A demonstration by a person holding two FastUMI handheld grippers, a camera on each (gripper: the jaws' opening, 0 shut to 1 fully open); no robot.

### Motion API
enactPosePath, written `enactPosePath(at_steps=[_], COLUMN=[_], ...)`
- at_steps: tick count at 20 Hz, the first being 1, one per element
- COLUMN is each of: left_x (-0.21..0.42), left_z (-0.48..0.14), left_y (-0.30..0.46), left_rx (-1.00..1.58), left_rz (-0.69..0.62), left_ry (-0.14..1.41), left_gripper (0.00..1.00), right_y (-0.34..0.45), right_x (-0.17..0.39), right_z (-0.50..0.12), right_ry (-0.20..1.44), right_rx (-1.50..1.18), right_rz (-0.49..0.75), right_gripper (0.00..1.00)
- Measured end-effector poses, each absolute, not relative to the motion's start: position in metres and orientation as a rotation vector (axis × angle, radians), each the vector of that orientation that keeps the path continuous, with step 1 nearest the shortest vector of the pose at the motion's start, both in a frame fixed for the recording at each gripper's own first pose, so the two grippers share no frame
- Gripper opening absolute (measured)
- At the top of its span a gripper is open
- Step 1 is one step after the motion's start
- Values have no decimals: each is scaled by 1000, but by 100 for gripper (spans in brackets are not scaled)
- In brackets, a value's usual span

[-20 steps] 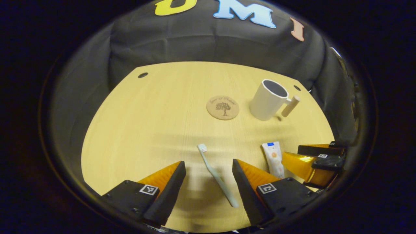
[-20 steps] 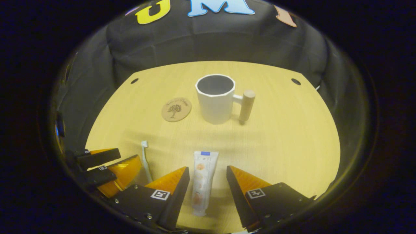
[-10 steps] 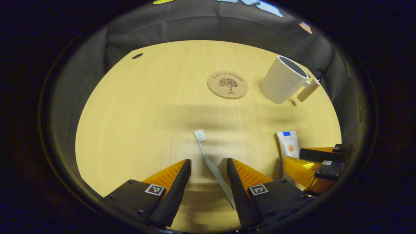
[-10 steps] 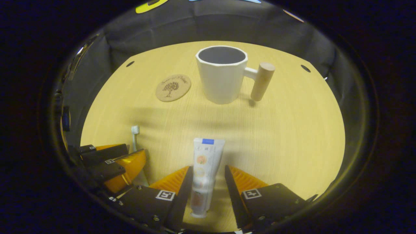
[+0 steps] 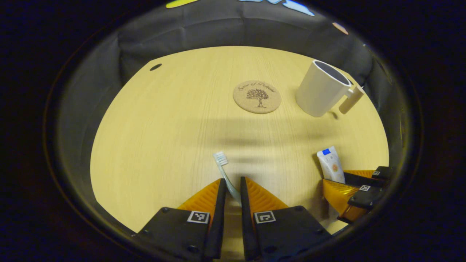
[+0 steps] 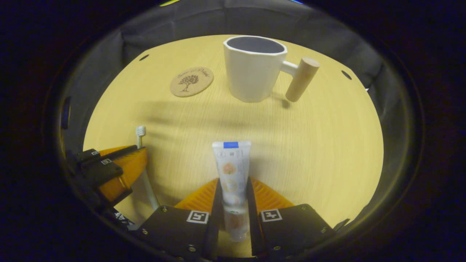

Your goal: Put the toothbrush and toothpaste on the desktop into the cup, then pick up the cup and place it on the coaster on the desktop.

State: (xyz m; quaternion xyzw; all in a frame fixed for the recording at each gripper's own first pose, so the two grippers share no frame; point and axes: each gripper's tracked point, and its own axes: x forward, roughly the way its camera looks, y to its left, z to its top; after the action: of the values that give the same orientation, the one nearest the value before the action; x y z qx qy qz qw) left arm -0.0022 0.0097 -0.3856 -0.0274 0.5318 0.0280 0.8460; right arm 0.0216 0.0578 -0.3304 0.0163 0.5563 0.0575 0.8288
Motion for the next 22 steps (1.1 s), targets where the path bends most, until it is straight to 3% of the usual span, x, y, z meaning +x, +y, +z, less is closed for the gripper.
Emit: enactPosePath(at_steps=[1,2,4,5,6,7,8,17,22], left_x=[-1,-4,-2,-1,0,0,1,-1,-6], left_z=[-386,-385,-382,-380,-381,-380,-380,-363,-324], left_y=[12,13,14,13,12,13,11,40,86], left_rx=[-64,-61,-60,-65,-63,-58,-60,-27,-11], left_rz=[74,80,76,71,58,48,38,2,-4], left_ry=[1122,1128,1124,1110,1107,1104,1096,1030,961], left_gripper=[24,17,16,8,8,8,8,8,8], right_y=[55,55,55,55,54,55,54,46,43], right_x=[26,22,23,25,27,26,25,32,44], right_z=[-328,-329,-329,-328,-326,-326,-325,-293,-255], right_ry=[1176,1191,1189,1185,1168,1175,1172,1079,984], right_rx=[52,72,101,113,135,154,173,253,267], right_rz=[104,102,104,105,98,101,106,108,117], right_gripper=[37,28,28,28,28,19,18,19,19])
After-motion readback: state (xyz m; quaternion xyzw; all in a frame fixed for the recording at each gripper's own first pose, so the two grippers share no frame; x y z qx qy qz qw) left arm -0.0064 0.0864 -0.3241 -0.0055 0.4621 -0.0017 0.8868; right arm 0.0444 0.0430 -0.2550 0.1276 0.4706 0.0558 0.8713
